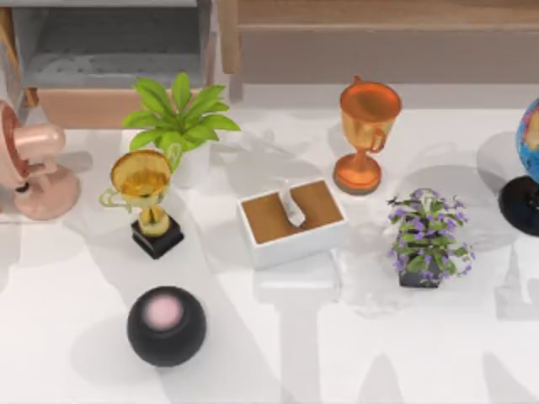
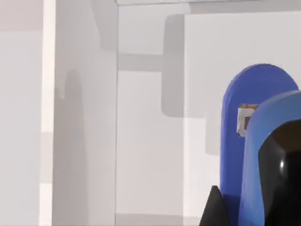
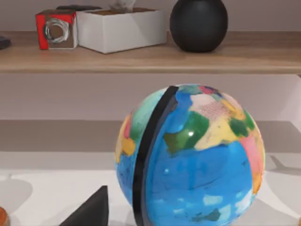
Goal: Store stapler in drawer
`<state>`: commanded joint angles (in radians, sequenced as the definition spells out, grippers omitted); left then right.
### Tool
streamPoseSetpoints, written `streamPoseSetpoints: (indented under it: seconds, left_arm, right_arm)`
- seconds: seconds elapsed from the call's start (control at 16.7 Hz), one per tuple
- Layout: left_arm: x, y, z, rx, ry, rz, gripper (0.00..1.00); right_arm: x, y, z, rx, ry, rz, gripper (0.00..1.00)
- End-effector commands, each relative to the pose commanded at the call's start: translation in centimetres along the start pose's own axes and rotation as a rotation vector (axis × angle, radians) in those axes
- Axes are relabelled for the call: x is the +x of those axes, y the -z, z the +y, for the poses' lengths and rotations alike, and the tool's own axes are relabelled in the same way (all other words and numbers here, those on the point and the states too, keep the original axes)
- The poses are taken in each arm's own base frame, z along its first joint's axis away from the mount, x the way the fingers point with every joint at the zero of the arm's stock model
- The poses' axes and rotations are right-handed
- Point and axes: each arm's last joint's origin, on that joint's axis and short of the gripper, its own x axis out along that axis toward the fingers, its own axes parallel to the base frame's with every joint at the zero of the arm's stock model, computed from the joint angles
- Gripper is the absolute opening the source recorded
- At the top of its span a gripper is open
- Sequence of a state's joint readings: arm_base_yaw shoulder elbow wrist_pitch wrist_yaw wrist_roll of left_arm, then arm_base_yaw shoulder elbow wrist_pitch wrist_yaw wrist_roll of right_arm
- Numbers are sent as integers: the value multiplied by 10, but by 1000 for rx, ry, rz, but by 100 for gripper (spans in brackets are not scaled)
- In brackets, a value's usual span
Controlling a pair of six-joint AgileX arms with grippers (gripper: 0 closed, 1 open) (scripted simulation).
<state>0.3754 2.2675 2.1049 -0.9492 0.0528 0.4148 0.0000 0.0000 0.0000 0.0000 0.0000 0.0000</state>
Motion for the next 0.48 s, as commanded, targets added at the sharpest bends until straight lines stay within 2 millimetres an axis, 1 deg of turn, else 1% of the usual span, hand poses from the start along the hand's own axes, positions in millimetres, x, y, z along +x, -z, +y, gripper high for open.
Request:
streamPoseSetpoints:
  seconds: [0.12, 0.24, 0.36, 0.48]
  left_arm:
    - [-18, -3, 16, -6, -70, -43, 0]
    - [-26, -4, 24, -2, -111, -57, 0]
    - [-24, -3, 20, 12, -107, -42, 0]
    - [-9, -1, 6, 31, -61, -2, 0]
  right_arm:
    - [0, 0, 0, 0, 0, 0, 100]
    - [0, 0, 0, 0, 0, 0, 100]
    - [0, 0, 0, 0, 0, 0, 100]
    - [0, 0, 0, 0, 0, 0, 100]
